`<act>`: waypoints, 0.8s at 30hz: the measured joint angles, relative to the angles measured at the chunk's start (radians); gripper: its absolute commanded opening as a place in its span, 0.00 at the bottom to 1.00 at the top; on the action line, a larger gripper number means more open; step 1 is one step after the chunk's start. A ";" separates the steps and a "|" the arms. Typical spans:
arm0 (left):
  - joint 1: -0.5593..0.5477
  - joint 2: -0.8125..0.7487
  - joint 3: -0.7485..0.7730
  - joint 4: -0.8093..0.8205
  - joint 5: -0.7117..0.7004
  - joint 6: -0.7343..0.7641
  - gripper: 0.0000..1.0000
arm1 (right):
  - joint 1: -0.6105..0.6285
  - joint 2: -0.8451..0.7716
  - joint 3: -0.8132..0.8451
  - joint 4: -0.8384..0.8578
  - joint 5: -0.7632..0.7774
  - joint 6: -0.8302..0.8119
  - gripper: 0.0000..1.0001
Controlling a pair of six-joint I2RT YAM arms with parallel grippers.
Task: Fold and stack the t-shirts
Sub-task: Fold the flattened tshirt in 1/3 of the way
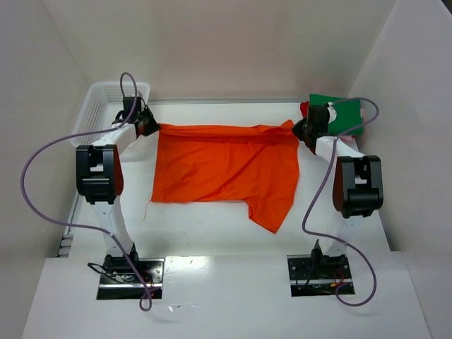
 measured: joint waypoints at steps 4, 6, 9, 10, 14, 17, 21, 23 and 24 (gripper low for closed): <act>0.001 -0.040 -0.031 0.004 0.010 0.000 0.00 | 0.000 -0.023 -0.053 0.000 0.005 0.006 0.00; 0.001 -0.051 -0.050 0.006 0.016 0.000 0.00 | 0.000 -0.029 -0.071 0.000 0.008 0.009 0.00; 0.002 -0.070 -0.093 0.007 0.021 0.001 0.00 | -0.004 -0.045 -0.105 -0.001 0.009 0.011 0.00; 0.002 -0.075 -0.106 0.005 0.023 0.001 0.00 | -0.005 -0.053 -0.119 -0.002 0.009 0.012 0.00; 0.002 -0.099 -0.153 0.000 0.031 0.001 0.00 | -0.014 -0.076 -0.147 -0.014 0.008 0.019 0.00; 0.002 -0.107 -0.175 -0.001 0.033 0.000 0.00 | -0.017 -0.089 -0.174 -0.014 0.007 0.024 0.00; 0.002 -0.113 -0.200 -0.004 0.033 0.000 0.00 | -0.018 -0.100 -0.220 -0.021 0.000 0.028 0.00; 0.002 -0.113 -0.206 -0.006 0.032 0.000 0.00 | -0.018 -0.101 -0.235 -0.023 -0.006 0.030 0.00; 0.001 -0.114 -0.207 -0.007 0.031 0.000 0.00 | -0.018 -0.101 -0.242 -0.022 -0.010 0.031 0.00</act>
